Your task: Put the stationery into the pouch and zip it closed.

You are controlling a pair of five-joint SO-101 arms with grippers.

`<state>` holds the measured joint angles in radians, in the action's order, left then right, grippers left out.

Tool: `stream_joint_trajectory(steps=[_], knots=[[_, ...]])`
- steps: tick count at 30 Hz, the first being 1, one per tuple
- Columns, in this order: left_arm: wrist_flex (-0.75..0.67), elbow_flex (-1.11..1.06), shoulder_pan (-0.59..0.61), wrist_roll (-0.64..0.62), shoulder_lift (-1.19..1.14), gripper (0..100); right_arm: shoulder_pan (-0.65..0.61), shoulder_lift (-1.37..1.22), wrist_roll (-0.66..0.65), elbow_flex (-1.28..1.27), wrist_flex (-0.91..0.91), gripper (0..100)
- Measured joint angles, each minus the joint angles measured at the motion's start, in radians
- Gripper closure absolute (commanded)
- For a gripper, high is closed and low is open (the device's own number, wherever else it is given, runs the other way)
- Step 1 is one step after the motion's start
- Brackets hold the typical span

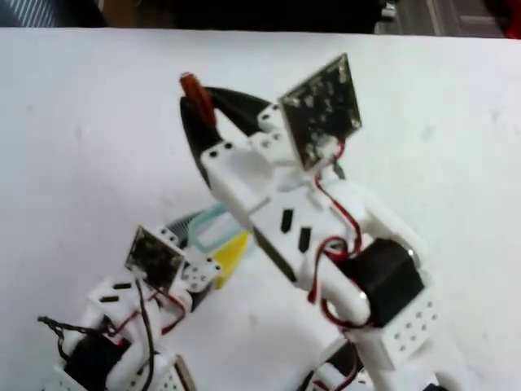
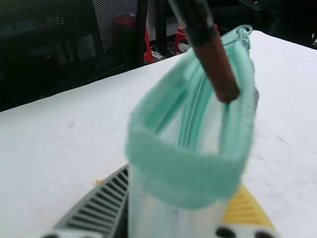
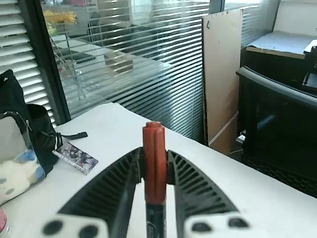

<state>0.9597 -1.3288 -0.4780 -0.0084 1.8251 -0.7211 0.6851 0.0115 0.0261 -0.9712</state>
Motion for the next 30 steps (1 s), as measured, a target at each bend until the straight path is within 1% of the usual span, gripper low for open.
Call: stream_joint_trajectory(steps=[5, 11, 13, 18, 23, 30], knots=[[0.000, 0.000, 0.035, 0.000, 0.000, 80, -0.009, 0.069, 0.000, -0.071, -0.009, 98.2], [0.000, 0.000, 0.043, -0.005, 0.000, 80, -0.009, 0.219, 0.000, -0.279, -0.005, 98.1], [0.000, 0.000, 0.043, -0.005, 0.000, 80, -0.011, 0.282, 0.000, -0.359, 0.037, 98.1], [0.000, 0.000, 0.046, -0.005, 0.000, 80, -0.009, 0.408, -0.002, -0.568, 0.224, 98.1], [0.000, 0.000, 0.048, -0.005, 0.000, 80, -0.009, 0.477, -0.094, -0.683, 0.292, 98.1], [0.000, 0.000, 0.048, -0.005, 0.000, 80, -0.109, 0.486, -0.229, -0.735, 0.292, 98.1]])
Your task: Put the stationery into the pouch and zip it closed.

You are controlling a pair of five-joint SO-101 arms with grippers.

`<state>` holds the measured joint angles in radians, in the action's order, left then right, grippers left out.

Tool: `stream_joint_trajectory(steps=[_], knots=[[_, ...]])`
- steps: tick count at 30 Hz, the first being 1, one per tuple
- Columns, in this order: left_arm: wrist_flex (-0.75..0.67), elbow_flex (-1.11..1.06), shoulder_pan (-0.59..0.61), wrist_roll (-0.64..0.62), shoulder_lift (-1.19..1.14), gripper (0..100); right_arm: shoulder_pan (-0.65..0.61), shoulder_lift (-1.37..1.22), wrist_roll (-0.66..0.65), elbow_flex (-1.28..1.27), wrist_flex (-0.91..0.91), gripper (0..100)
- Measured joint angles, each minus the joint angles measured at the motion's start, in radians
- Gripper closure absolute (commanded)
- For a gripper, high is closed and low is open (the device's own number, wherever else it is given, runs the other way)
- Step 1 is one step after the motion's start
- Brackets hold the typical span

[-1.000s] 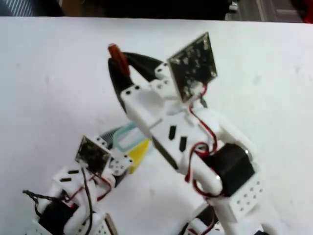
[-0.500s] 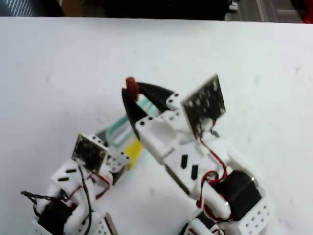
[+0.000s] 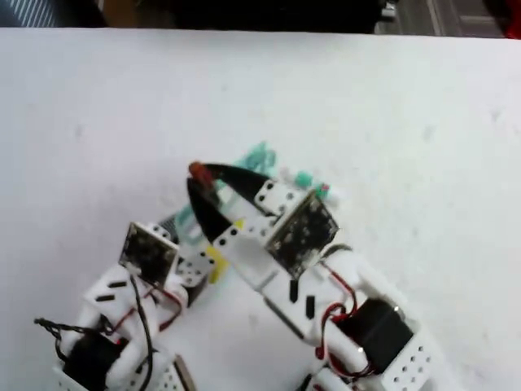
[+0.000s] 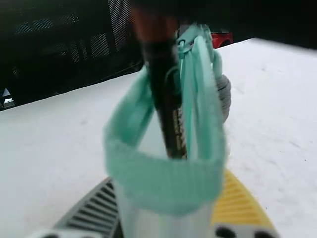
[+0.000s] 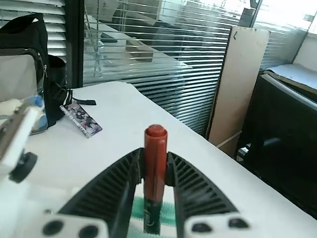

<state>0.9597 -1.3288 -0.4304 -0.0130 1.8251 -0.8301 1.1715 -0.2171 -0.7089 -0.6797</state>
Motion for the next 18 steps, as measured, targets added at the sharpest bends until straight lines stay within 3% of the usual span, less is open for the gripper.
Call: stream_joint_trajectory(steps=[6, 12, 18], knots=[[0.000, 0.000, 0.000, 0.000, 0.000, 80, -0.011, 0.000, -0.012, 0.000, 0.000, 97.4], [0.000, 0.000, 0.000, 0.000, 0.000, 80, -0.011, 0.000, -0.017, 0.000, -0.003, 81.0], [0.000, 0.000, 0.000, 0.000, 0.000, 80, -0.011, 0.000, -0.017, 0.000, -0.043, 83.4]])
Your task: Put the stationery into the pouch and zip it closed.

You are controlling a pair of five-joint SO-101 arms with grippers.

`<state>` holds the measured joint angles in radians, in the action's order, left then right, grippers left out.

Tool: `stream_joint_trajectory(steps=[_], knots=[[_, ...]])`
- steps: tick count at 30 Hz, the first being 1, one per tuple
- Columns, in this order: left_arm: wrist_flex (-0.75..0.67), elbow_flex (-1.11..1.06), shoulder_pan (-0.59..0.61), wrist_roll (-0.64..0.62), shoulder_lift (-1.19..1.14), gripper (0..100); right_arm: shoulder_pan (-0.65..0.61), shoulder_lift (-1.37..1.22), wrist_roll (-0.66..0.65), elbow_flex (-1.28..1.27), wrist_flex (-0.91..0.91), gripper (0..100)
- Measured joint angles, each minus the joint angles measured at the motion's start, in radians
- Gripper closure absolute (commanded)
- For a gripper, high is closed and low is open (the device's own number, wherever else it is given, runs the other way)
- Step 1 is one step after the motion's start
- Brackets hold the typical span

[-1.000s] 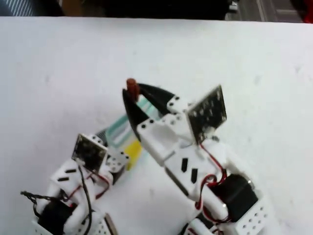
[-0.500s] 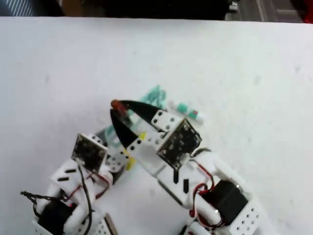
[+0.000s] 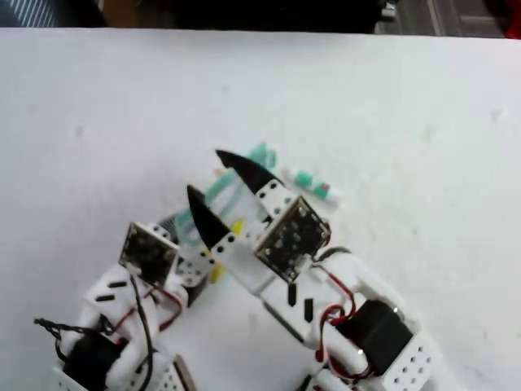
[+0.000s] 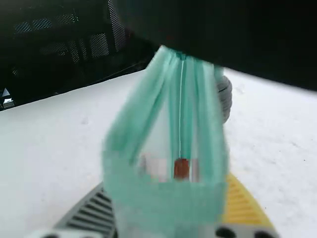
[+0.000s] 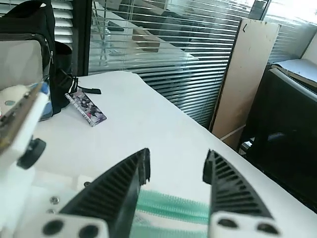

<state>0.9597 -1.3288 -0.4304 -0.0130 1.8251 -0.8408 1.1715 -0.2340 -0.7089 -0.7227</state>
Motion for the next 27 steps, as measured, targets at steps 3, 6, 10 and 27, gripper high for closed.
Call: stream_joint_trajectory(steps=[3, 6, 10, 27], knots=[[0.000, 0.000, 0.000, 0.000, 0.000, 80, 0.000, 0.000, 0.000, 0.000, 0.000, 83.6], [0.000, 0.000, 0.000, 0.000, 0.000, 81, 0.000, 0.000, 0.000, 0.000, 0.000, 83.6], [0.000, 0.000, 0.015, 0.000, 0.000, 89, 0.017, 0.000, 0.000, 0.000, 0.000, 87.2], [-0.012, 0.028, 0.354, -0.003, -0.017, 98, 0.381, -0.499, 0.084, 0.407, -0.270, 88.2]])
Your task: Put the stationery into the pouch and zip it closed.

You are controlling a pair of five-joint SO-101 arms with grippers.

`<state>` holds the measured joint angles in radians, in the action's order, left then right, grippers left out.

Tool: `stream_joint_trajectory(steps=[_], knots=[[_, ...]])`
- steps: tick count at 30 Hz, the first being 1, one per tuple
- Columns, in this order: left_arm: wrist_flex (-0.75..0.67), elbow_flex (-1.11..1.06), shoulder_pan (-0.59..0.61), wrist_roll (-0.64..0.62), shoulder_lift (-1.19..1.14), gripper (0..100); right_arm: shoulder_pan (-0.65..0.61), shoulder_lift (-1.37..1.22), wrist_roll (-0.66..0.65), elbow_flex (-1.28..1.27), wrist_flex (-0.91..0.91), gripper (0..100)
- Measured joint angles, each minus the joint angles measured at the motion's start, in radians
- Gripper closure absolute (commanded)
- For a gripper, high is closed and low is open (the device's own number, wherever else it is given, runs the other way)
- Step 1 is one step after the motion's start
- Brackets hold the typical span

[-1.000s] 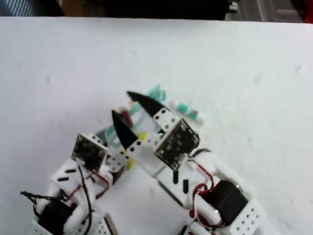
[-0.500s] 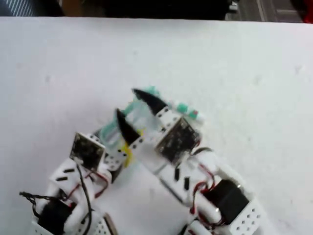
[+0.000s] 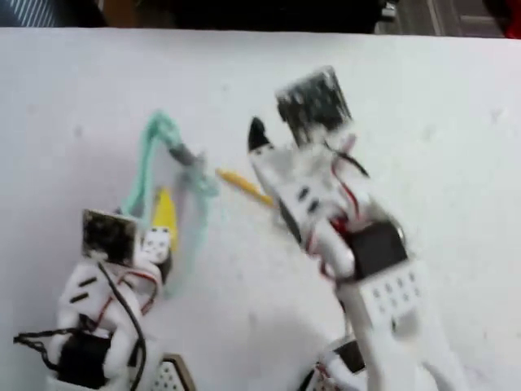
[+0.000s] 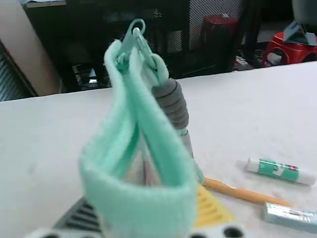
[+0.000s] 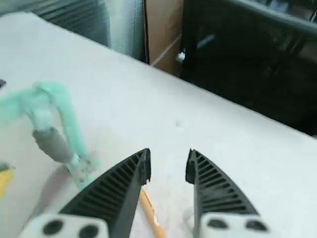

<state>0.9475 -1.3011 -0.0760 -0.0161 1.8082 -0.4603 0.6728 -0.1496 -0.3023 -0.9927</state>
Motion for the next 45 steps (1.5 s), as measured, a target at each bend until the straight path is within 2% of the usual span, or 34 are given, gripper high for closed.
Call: stream_joint_trajectory(steps=[4, 8, 15, 19, 23, 27, 37, 40, 42, 45], knots=[[0.000, 0.018, 0.084, 0.002, -0.002, 98, 0.005, -0.238, -0.006, 0.157, -0.127, 88.0], [0.000, 0.018, 0.138, 0.002, -0.002, 98, -0.018, -0.471, -0.091, 0.293, -0.212, 87.9], [0.000, 0.018, 0.199, -0.006, -0.002, 98, -0.044, -0.839, -0.138, 0.404, -0.219, 87.9], [0.000, 0.018, 0.201, -0.051, -0.002, 98, -0.043, -1.011, -0.141, 0.474, -0.210, 88.2], [0.000, 0.018, 0.201, -0.052, -0.002, 98, -0.043, -1.145, -0.207, 0.532, -0.210, 88.2], [0.000, 0.018, 0.201, -0.055, -0.002, 98, -0.043, -1.231, -0.250, 0.577, -0.210, 88.2], [0.000, 0.018, 0.201, -0.055, -0.002, 98, -0.043, -1.358, -0.259, 0.654, -0.210, 88.8], [0.000, 0.018, 0.199, -0.055, -0.002, 98, -0.040, -1.370, -0.259, 0.663, -0.210, 99.2], [0.000, 0.018, 0.163, -0.055, -0.002, 97, -0.025, -1.372, -0.259, 0.664, -0.201, 96.4], [0.000, 0.018, 0.084, -0.057, -0.002, 97, 0.000, -1.375, -0.259, 0.671, -0.195, 98.2]])
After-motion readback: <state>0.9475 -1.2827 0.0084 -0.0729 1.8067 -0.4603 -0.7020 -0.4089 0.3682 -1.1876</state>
